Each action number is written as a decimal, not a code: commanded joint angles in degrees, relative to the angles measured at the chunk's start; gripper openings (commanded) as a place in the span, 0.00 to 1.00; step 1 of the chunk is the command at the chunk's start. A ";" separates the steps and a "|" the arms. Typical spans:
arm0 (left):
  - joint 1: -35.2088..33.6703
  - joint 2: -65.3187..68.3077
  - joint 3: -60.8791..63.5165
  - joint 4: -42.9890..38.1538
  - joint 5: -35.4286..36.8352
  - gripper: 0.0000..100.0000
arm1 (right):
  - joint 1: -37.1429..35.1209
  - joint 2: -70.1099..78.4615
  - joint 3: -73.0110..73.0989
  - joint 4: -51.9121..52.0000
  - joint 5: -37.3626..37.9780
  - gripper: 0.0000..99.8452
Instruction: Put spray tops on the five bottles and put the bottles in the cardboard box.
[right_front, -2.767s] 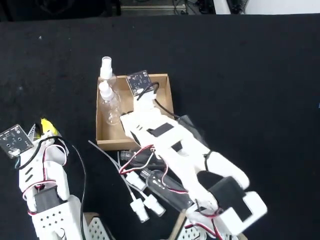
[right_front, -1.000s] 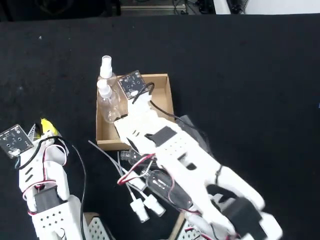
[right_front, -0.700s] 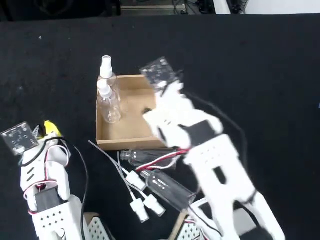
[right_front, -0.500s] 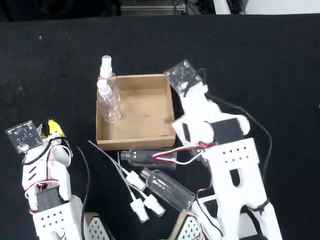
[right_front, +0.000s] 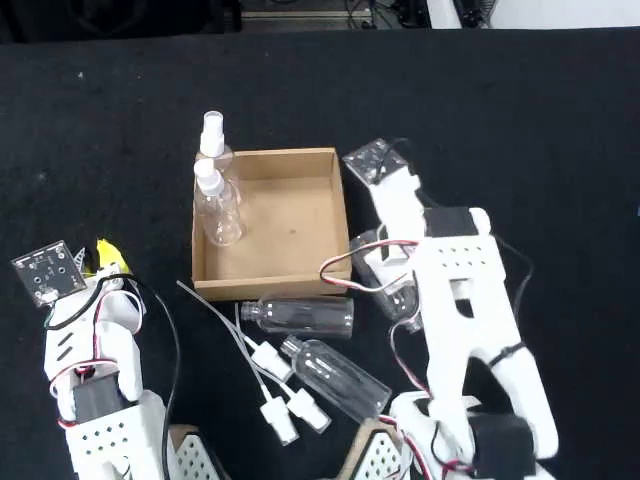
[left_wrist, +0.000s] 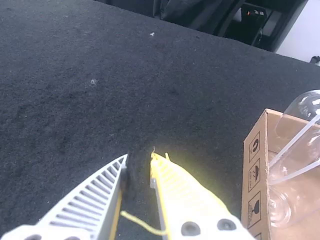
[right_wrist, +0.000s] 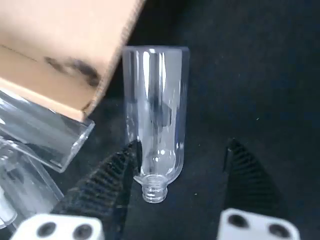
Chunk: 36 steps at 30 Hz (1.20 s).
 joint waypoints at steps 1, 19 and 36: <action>0.22 0.18 1.27 0.26 -0.62 0.07 | 1.23 0.31 0.13 -1.05 0.35 0.25; 0.31 0.18 1.27 0.26 -0.62 0.06 | -3.08 -3.74 16.48 -15.56 0.00 0.24; 0.48 0.18 1.27 0.26 -0.62 0.07 | 13.89 -2.95 -1.98 -0.44 0.00 0.05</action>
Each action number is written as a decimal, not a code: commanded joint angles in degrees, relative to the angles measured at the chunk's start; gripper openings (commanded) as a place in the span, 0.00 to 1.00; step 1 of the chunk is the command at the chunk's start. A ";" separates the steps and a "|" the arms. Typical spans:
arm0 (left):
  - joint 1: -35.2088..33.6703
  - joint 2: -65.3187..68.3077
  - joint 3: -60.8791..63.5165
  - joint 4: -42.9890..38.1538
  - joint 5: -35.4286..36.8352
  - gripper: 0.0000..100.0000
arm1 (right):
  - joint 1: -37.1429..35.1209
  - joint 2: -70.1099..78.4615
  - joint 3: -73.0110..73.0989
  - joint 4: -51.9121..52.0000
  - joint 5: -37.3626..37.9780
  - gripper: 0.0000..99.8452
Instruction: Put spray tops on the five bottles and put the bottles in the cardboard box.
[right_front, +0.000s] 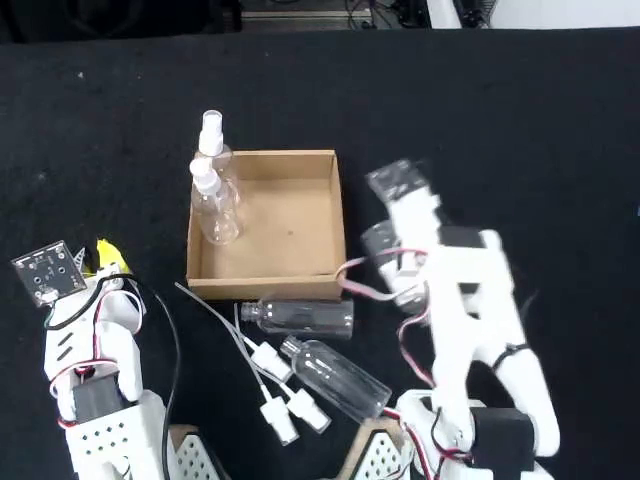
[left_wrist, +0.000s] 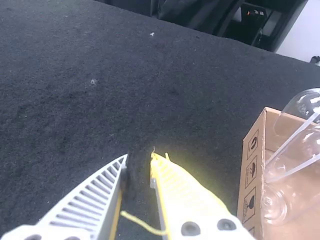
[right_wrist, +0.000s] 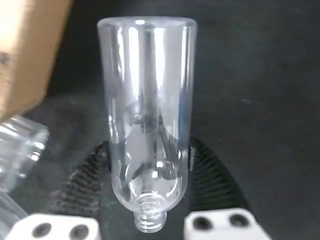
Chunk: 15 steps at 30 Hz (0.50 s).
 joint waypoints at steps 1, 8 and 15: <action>0.48 0.18 1.27 0.26 -0.53 0.07 | 5.45 -4.35 -10.42 10.02 -0.09 0.05; 0.13 0.18 1.27 0.26 -0.62 0.07 | 5.80 -12.00 -23.96 27.69 -0.09 0.05; -7.34 -0.35 -1.89 5.10 -0.35 0.07 | -6.42 -20.44 -29.67 35.78 -0.18 0.05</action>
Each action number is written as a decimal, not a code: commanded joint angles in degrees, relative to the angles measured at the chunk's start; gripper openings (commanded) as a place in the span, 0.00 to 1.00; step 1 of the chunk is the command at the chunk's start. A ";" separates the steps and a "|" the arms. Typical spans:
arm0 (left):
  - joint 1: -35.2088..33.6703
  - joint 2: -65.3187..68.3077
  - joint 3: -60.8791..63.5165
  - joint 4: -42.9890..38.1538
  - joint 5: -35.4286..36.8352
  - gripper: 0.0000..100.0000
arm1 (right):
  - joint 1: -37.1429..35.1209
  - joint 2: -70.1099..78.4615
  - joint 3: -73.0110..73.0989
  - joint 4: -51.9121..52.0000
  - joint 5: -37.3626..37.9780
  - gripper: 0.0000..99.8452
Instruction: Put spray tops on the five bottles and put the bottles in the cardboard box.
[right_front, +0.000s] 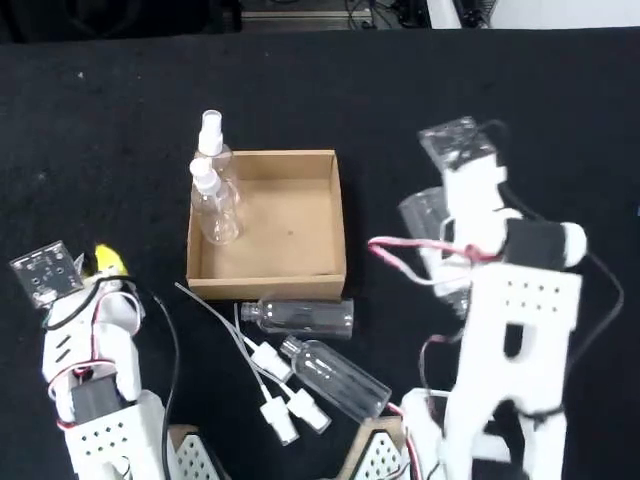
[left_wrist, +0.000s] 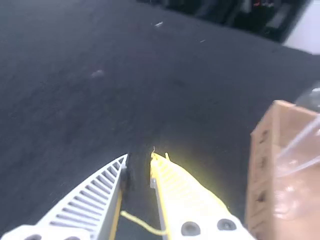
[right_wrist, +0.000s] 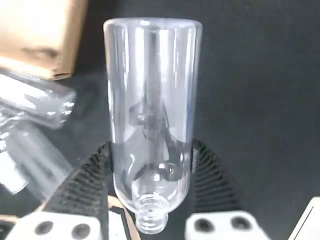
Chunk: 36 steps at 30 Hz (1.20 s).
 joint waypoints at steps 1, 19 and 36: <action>-7.16 -0.35 -2.95 3.08 -0.18 0.07 | -8.53 -5.41 -5.58 2.99 -0.26 0.05; -23.52 4.66 -24.13 12.92 -3.87 0.07 | -60.13 3.82 -13.05 0.79 -9.23 0.05; -44.26 51.43 -58.24 13.36 -6.68 0.07 | -72.53 23.08 -5.41 -25.85 -18.99 0.05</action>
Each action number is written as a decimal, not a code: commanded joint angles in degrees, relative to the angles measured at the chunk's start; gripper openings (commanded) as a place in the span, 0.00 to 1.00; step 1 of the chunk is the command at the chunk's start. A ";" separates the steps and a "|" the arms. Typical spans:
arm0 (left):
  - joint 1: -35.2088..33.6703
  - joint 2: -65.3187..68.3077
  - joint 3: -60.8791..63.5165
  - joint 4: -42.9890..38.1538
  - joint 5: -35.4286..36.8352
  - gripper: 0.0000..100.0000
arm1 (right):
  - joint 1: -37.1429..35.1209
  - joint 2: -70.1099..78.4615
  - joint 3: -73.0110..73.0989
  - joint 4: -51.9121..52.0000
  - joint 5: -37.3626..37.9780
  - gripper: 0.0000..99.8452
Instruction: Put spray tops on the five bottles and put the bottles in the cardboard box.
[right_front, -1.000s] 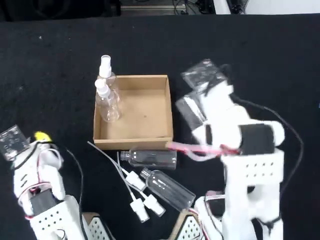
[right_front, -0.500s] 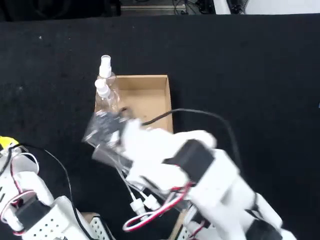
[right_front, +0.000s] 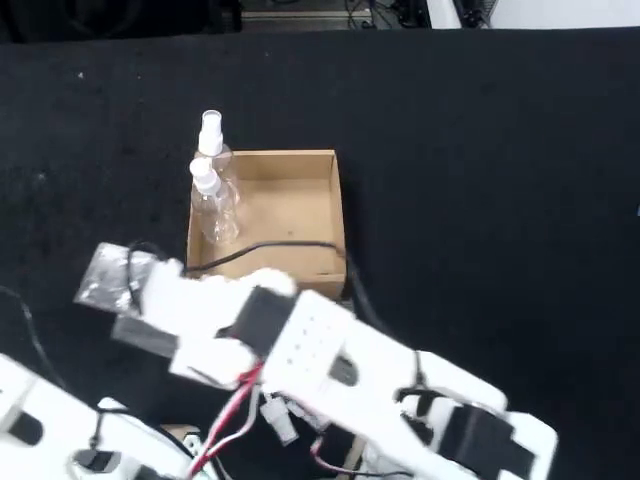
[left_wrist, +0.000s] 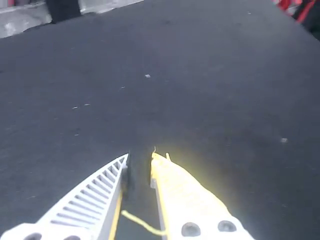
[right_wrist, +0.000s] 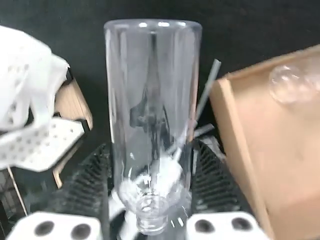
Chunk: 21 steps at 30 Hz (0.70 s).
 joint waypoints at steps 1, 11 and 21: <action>-3.30 6.33 -8.13 -0.35 -4.92 0.07 | -3.96 3.91 -0.31 -7.65 -2.02 0.05; -3.47 12.57 -7.25 -1.23 -22.51 0.07 | -5.27 16.57 -0.48 -21.98 -4.92 0.05; -3.56 8.00 2.33 -5.71 -25.67 0.07 | -5.27 16.04 -0.13 -22.95 -6.68 0.30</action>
